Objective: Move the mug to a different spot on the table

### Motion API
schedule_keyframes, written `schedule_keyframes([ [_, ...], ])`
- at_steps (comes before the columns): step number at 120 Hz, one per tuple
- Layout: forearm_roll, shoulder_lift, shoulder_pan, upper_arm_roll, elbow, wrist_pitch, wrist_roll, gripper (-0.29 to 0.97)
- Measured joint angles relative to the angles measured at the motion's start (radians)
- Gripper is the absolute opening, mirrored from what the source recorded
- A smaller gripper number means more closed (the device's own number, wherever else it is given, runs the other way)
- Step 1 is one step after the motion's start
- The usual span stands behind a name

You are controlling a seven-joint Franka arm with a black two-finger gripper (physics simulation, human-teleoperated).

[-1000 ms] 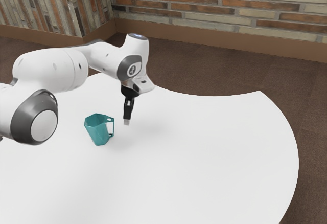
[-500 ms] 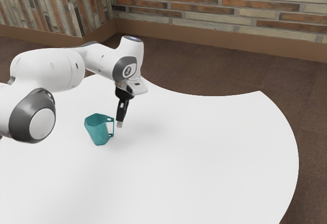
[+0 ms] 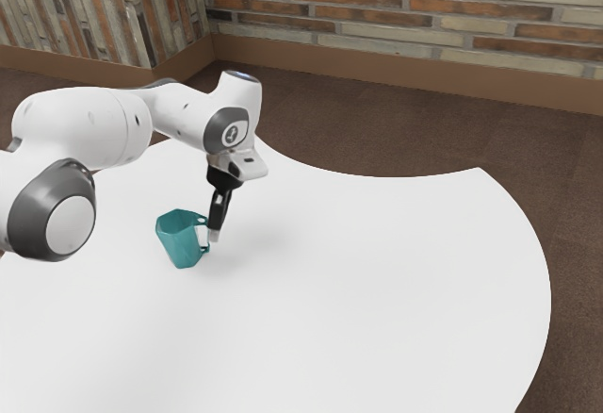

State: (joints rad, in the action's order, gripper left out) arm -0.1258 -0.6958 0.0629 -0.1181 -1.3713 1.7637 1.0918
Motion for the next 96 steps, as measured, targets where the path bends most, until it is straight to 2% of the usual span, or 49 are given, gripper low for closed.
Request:
schedule_keyframes([
  [28,-0.017,0.0,0.002,0.003,0.004,-0.036,0.0,0.55],
  [96,-0.002,0.007,0.006,0.003,-0.01,-0.055,-0.016,0.54],
])
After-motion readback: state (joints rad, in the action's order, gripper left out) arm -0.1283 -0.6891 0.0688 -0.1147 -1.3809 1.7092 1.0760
